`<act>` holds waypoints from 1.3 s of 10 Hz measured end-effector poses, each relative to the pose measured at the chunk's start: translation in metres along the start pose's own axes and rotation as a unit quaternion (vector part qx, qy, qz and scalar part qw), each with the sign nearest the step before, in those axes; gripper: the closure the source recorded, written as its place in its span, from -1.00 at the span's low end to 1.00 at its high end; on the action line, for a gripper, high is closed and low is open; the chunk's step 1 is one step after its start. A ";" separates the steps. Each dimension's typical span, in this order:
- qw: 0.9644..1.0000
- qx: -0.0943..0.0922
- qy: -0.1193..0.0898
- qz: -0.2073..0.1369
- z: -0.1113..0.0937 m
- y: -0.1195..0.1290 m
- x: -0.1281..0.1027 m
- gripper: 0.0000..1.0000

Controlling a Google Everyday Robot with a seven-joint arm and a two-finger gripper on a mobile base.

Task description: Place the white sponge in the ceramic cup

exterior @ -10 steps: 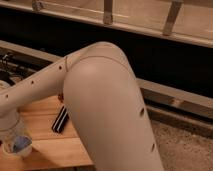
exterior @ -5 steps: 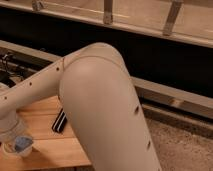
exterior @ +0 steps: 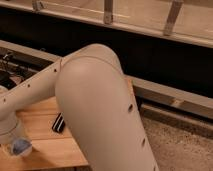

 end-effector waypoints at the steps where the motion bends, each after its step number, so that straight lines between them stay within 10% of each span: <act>1: 1.000 0.000 -0.001 0.001 0.001 -0.001 0.001 0.23; 8: 1.000 -0.018 -0.023 -0.011 -0.013 0.006 -0.014 -0.59; 13: 0.998 -0.039 -0.032 -0.031 -0.016 0.016 -0.026 -0.60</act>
